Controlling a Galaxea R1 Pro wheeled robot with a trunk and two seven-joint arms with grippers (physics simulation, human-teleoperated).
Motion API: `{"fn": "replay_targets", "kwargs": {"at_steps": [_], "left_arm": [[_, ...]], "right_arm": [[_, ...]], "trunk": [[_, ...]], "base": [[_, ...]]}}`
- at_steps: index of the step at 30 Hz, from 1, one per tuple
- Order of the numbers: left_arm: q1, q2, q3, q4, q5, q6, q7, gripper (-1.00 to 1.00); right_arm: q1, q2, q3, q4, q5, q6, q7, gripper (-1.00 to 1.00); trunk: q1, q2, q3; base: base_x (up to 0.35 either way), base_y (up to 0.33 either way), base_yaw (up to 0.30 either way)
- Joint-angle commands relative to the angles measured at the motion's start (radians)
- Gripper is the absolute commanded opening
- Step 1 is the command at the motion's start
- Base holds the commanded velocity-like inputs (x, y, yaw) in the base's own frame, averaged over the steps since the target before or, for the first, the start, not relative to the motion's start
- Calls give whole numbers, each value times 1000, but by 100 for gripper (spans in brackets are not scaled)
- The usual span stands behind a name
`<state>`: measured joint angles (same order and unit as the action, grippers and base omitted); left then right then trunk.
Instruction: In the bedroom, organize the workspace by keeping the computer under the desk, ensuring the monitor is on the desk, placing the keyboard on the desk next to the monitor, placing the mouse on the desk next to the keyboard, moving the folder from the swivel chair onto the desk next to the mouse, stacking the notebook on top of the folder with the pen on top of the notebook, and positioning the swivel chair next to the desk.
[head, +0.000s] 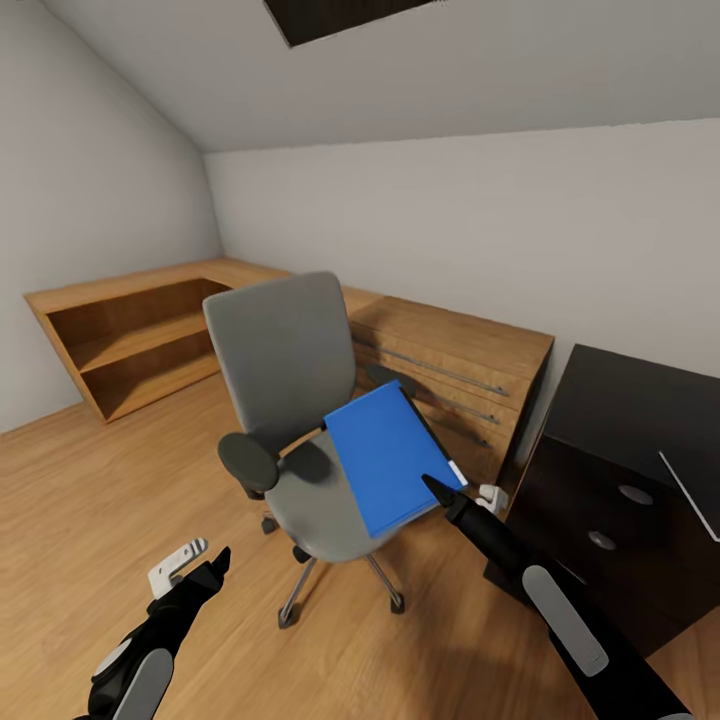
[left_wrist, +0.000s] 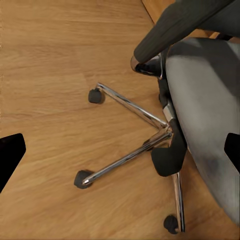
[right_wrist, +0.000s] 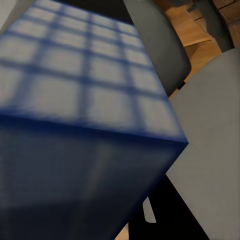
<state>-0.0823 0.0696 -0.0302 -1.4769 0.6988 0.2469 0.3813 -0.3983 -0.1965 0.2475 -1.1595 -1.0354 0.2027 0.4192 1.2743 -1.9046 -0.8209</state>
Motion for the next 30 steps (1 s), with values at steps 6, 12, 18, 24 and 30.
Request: {"fn": "replay_targets", "kwargs": {"at_steps": [6,12,18,24,30], "left_arm": [[-1,1,-2,17,8,2,8,100],[-1,1,-2,23,9,2,8,100],[-1,0,-3,29,8,3,7,100],[-1,-1,-4,37,10,3,7,100],[-1,-2,-5,38,8,2,7,100]], "right_arm": [[-1,-1,1,0,-10,6,2,-100],[-1,-1,1,0,-8,6,1,-100],[-1,-1,1,0,-10,6,0,-100],[-1,0,1,3,-10,6,1,-100],[-1,0,1,3,-8,6,1,-100]], "trunk": [[-4,7,2],[-4,7,2],[-4,7,3],[-4,7,11],[-4,7,19]], "base": [[0,0,0],[0,0,0],[-191,-59,-15],[-262,-219,-140],[-242,-148,-175]]}}
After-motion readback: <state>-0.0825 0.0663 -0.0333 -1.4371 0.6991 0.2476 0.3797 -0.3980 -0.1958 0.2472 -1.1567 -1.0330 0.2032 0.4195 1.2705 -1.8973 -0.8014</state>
